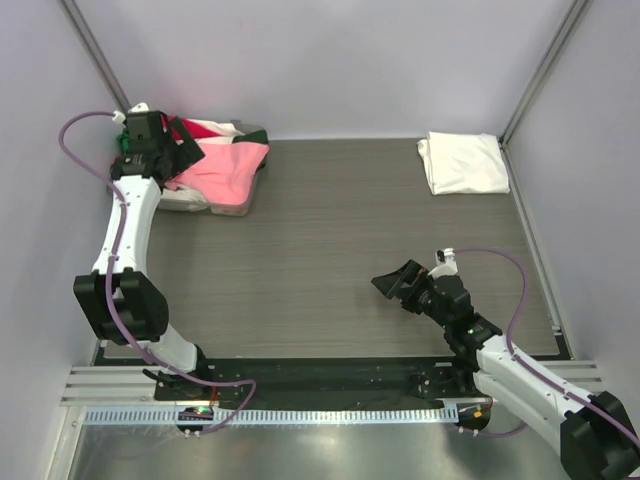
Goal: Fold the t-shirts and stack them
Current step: Grab the tshirt from the pile
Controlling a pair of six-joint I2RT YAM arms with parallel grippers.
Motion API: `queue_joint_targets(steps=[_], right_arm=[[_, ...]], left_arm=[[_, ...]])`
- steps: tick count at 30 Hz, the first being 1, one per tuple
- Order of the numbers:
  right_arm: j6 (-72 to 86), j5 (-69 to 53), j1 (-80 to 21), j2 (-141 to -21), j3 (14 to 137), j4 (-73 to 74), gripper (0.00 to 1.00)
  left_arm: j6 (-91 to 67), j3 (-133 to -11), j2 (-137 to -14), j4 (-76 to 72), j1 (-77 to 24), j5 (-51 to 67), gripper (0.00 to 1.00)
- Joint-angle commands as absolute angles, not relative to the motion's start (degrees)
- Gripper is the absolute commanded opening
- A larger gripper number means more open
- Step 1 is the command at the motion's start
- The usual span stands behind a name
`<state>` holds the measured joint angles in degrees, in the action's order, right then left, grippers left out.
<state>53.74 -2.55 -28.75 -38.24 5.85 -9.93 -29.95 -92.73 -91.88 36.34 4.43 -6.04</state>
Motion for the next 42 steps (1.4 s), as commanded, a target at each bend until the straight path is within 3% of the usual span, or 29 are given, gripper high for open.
queue_joint_targets(steps=[1,9,23,36,42], right_arm=[[53.2,-2.5,-28.5,-37.6,6.3,-13.0,1.0],[53.3,-2.5,-28.2,-37.5,6.2,-13.1,1.0],[53.5,-2.8,-27.6,-40.0,6.2,-15.1,1.0],[53.6,-4.1,-26.5,-41.3,6.1,-16.2,1.0],[53.5,-4.2,-26.4,-41.5,6.1,-16.3,1.0]], left_arm=[[-29.3,-92.5,-90.8,31.4,4.5,-6.7,0.92],[-30.7,-94.6,-101.1,31.8,4.0,-2.3,0.89],[-29.4,-109.3,-124.3,34.7,-1.9,-7.6,0.79],[-27.8,-120.0,-133.1,37.6,-3.2,-8.0,0.37],[-26.5,-122.9,-134.7,38.8,-3.4,-7.5,0.0]])
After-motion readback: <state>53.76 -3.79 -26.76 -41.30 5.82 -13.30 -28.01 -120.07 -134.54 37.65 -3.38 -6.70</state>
